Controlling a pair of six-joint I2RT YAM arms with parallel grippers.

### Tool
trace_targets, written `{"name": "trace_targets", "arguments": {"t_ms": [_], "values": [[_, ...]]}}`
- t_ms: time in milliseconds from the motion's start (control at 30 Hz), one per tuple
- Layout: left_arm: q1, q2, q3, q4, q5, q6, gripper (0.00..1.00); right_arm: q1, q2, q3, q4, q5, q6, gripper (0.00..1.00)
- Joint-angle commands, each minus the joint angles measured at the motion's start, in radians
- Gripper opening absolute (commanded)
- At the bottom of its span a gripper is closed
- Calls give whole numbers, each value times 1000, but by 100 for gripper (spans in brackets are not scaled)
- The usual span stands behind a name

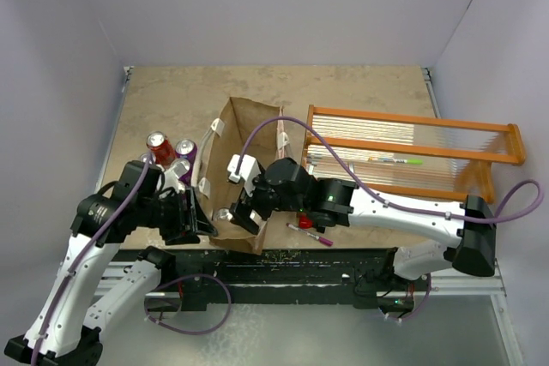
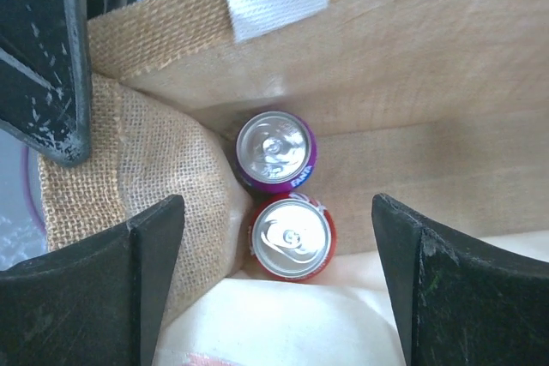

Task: Take the beverage out of the canvas bag
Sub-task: Adjust the canvas bag at the center of the board.

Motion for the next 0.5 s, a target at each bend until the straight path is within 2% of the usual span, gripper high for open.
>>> {"name": "trace_targets", "arguments": {"t_ms": [0,200,467], "values": [[6,21,-34,-58,-4,44,60,3,-44,19,16,129,-86,92],[6,6,-61,-78,-2,42,51,-8,-8,86,-66,192,-142,97],[6,-4,-29,-66,-6,43,39,-26,112,171,-84,110,-114,97]]}}
